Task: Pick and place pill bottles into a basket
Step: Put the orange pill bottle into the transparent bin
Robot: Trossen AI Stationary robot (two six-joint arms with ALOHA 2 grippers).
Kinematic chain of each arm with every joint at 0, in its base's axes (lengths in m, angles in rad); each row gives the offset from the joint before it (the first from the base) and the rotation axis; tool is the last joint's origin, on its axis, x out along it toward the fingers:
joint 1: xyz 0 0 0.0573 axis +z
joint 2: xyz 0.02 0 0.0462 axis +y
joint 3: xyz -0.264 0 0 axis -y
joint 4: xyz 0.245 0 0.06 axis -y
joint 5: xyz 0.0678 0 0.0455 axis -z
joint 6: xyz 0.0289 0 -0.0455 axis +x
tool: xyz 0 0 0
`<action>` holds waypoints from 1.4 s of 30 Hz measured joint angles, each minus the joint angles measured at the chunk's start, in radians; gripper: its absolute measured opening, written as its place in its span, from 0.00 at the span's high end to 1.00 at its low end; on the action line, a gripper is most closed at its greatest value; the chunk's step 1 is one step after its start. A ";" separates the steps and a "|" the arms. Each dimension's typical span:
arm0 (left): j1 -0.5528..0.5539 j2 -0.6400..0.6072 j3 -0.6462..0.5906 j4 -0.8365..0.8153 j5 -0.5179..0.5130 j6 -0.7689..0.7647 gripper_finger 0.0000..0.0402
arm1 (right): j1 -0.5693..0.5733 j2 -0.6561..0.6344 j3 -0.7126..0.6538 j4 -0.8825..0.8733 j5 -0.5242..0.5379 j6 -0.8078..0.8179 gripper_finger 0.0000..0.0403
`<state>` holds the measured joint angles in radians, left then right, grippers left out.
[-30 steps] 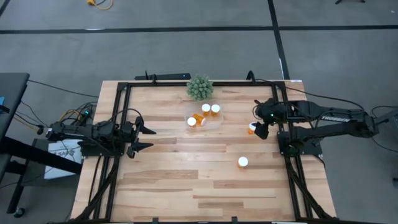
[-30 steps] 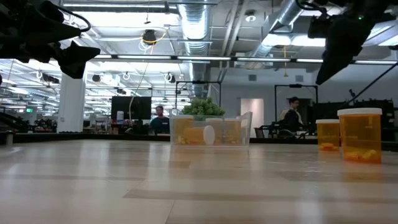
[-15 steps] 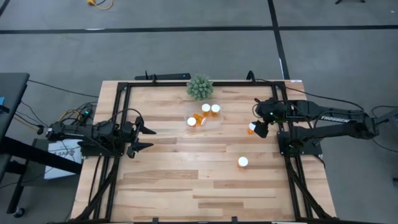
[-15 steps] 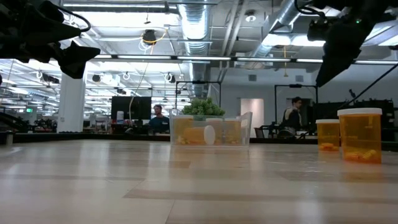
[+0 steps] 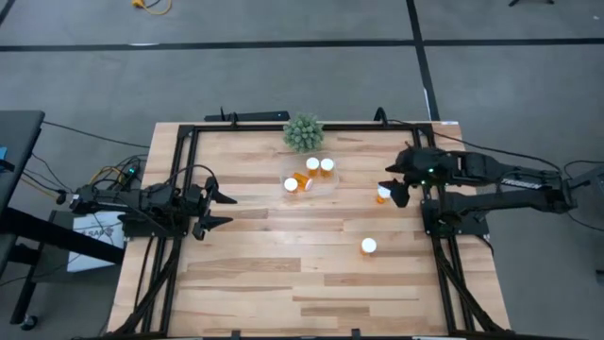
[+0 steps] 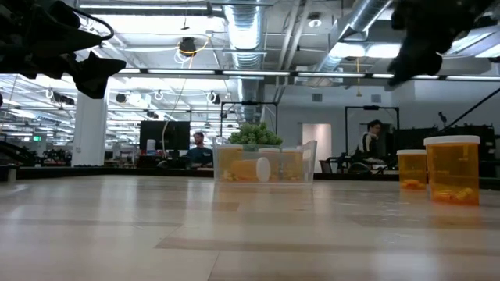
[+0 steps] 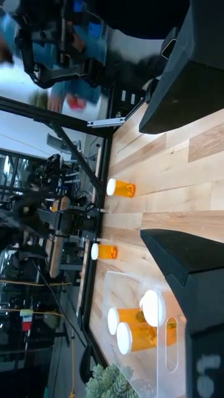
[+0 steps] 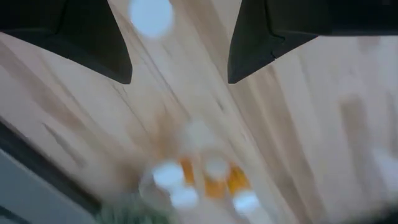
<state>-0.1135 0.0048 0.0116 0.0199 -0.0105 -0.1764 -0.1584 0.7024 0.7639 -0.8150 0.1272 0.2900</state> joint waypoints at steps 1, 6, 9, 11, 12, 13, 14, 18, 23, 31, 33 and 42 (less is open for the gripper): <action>0.000 0.000 0.000 0.000 0.000 0.000 0.37 | 0.004 -0.013 0.000 0.029 -0.001 0.017 0.35; 0.000 0.000 0.000 0.000 0.000 0.000 0.37 | 0.031 -0.067 -0.022 0.186 0.021 0.032 0.35; 0.000 0.000 0.000 0.000 0.000 0.000 0.37 | 0.042 -0.109 -0.090 0.267 0.060 0.059 0.35; 0.000 0.000 0.000 0.000 0.000 0.000 0.37 | 0.043 -0.158 -0.149 0.311 0.064 0.089 0.35; 0.000 0.000 0.000 0.000 0.000 0.000 0.37 | 0.043 -0.181 -0.175 0.331 0.064 0.103 0.35; 0.000 0.000 0.000 0.000 0.000 0.000 0.37 | 0.043 -0.204 -0.201 0.343 0.066 0.122 0.35; 0.000 0.000 0.000 0.000 0.000 0.000 0.37 | 0.043 -0.226 -0.226 0.345 0.067 0.144 0.35; 0.000 0.000 0.000 0.000 0.000 0.000 0.37 | 0.043 -0.306 -0.300 0.344 0.089 0.203 0.35; 0.000 0.000 0.000 0.000 0.000 0.000 0.37 | 0.043 -0.371 -0.364 0.270 0.108 0.263 0.35; 0.000 0.000 0.000 0.000 0.000 0.000 0.37 | 0.074 -0.387 -0.396 0.182 0.107 0.333 0.35; 0.000 0.000 0.000 0.000 0.000 0.000 0.37 | 0.082 -0.375 -0.395 0.124 0.107 0.384 0.35; 0.000 0.000 0.000 0.000 0.000 0.000 0.37 | 0.135 -0.287 -0.396 0.070 0.160 0.537 0.35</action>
<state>-0.1135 0.0048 0.0116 0.0198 -0.0105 -0.1764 -0.0232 0.4152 0.3676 -0.7453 0.2869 0.8270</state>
